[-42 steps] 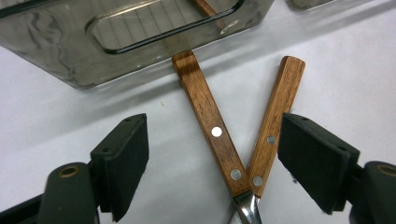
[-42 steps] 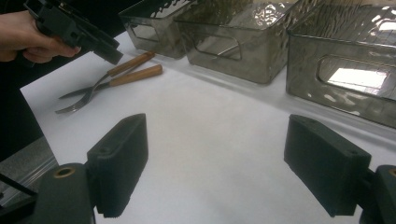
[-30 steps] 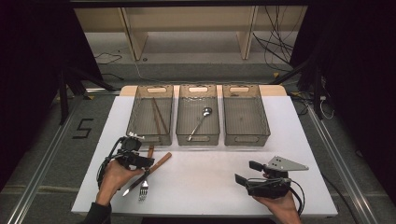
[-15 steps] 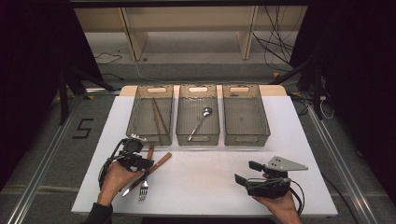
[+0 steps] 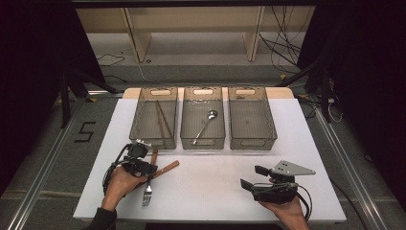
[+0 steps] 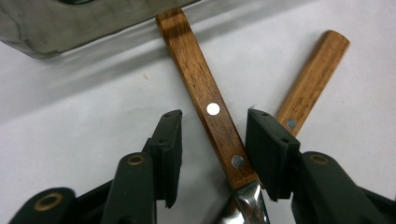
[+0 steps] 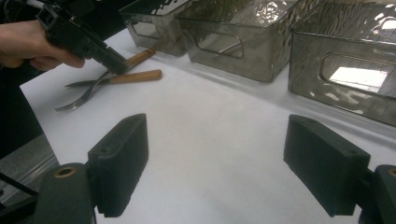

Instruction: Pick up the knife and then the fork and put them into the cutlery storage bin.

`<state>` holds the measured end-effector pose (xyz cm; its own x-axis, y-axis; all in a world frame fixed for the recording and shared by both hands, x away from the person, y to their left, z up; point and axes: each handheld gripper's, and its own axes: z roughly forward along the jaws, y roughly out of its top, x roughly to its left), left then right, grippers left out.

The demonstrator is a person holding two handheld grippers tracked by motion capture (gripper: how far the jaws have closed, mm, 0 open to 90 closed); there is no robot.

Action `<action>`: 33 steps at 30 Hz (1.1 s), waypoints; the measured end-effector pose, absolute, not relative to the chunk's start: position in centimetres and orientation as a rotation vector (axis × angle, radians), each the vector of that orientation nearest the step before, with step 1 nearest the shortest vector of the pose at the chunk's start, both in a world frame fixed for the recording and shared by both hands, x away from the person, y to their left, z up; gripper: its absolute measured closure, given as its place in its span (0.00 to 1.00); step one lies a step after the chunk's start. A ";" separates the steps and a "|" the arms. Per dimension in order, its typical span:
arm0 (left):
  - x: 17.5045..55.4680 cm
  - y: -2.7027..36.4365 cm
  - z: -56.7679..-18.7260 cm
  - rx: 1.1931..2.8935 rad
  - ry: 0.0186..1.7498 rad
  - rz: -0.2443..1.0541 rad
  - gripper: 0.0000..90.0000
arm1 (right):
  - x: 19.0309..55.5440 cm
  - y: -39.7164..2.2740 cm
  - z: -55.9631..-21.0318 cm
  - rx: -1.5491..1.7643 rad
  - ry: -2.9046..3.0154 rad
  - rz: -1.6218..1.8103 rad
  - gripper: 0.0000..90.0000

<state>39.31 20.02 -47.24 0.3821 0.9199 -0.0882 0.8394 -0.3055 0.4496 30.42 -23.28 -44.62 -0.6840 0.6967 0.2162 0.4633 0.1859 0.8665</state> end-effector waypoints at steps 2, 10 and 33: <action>39.3 20.0 -47.3 2.223 1.516 0.256 0.64 | 30.4 -23.3 -44.6 1.116 2.234 1.500 0.25; 39.3 20.1 -47.3 2.218 1.512 0.250 0.69 | 30.4 -23.3 -44.6 1.114 2.237 1.497 0.25; 39.4 20.3 -47.3 2.207 1.540 0.280 0.85 | 30.4 -23.1 -44.7 1.110 2.243 1.496 0.26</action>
<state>39.36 20.27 -47.29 0.3619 0.9288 -0.0793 0.8412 -0.2887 0.4572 30.43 -23.14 -44.73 -0.6886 0.6930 0.2135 0.4635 0.1942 0.8645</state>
